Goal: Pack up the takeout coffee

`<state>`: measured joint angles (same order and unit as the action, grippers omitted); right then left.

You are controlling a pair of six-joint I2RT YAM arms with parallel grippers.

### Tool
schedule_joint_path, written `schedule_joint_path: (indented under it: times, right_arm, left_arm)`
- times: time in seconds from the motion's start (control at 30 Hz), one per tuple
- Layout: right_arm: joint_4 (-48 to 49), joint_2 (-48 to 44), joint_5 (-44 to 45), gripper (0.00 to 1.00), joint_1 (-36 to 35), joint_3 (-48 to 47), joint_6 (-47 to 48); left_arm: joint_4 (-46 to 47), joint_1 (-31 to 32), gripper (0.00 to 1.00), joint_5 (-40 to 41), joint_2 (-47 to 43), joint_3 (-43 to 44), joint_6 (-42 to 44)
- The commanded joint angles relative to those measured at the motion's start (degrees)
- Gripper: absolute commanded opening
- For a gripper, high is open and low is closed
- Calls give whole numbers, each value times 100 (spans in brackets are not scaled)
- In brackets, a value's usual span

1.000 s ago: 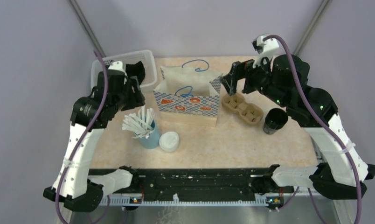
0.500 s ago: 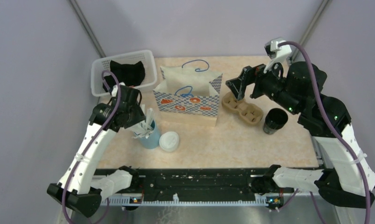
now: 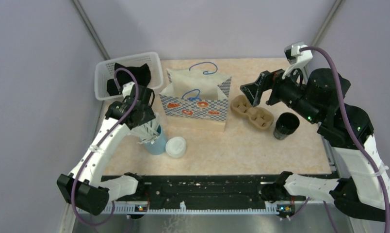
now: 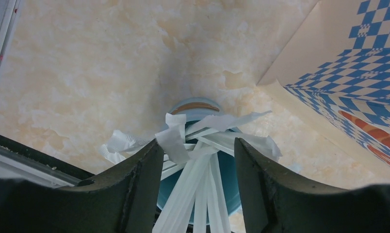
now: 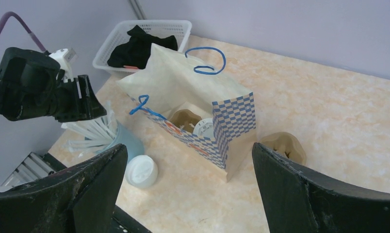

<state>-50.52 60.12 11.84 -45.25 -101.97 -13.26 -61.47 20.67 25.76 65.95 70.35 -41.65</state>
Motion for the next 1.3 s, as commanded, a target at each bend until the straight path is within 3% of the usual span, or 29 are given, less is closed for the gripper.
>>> schedule_joint_path:
  times: [0.0, 0.1, 0.3, 0.7, 0.9, 1.07, 1.27]
  right_arm:
    - [33, -64, 82, 99, -31, 20, -118]
    - [19, -70, 83, 99, -32, 11, -157]
    - [87, -76, 122, 99, -36, 54, -260]
    - [351, 75, 68, 99, -29, 96, -351]
    - [273, 141, 123, 99, -36, -66, -432]
    - [288, 72, 241, 99, -33, -24, -598]
    - [335, -68, 435, 99, -34, 6, -856]
  left_arm:
    - [412, -28, 58, 228, 62, -125, 95]
    - [440, -32, 41, 144, 92, -14, 266]
    - [279, -29, 16, 0, 31, 190, 399]
    - [-524, -32, 8, 172, -284, 1645, 821]
    - [-967, -28, 7, 25, 140, 3811, 1655]
    - [-147, -30, 1, -202, 558, 5566, 1861]
    - [1863, -33, 0, -1426, 572, 4752, 1136]
